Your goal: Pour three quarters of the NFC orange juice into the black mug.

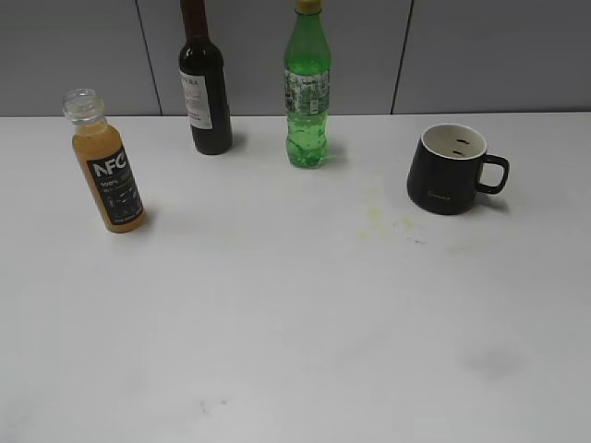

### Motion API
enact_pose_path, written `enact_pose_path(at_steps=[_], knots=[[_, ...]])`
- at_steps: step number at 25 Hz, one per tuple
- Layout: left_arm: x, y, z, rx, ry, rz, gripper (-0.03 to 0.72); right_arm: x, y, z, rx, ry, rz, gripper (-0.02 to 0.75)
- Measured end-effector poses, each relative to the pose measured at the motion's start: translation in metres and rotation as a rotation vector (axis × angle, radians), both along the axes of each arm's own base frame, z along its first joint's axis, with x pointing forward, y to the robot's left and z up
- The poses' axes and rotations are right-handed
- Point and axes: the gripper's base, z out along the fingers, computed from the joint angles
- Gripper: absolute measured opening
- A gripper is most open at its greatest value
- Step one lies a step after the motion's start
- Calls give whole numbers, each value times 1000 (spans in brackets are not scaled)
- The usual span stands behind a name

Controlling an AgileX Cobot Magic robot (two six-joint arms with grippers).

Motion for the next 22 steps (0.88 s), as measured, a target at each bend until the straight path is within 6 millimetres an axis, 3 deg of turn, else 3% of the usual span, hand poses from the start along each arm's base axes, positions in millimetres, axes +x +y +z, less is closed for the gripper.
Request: enact_pose_path(at_steps=[17,22], knots=[[0,0,0,0,0,0,236,0,0,0,6,0,2,566],[0,0,0,0,0,0,236,1,1,10,32,-70,1,671]])
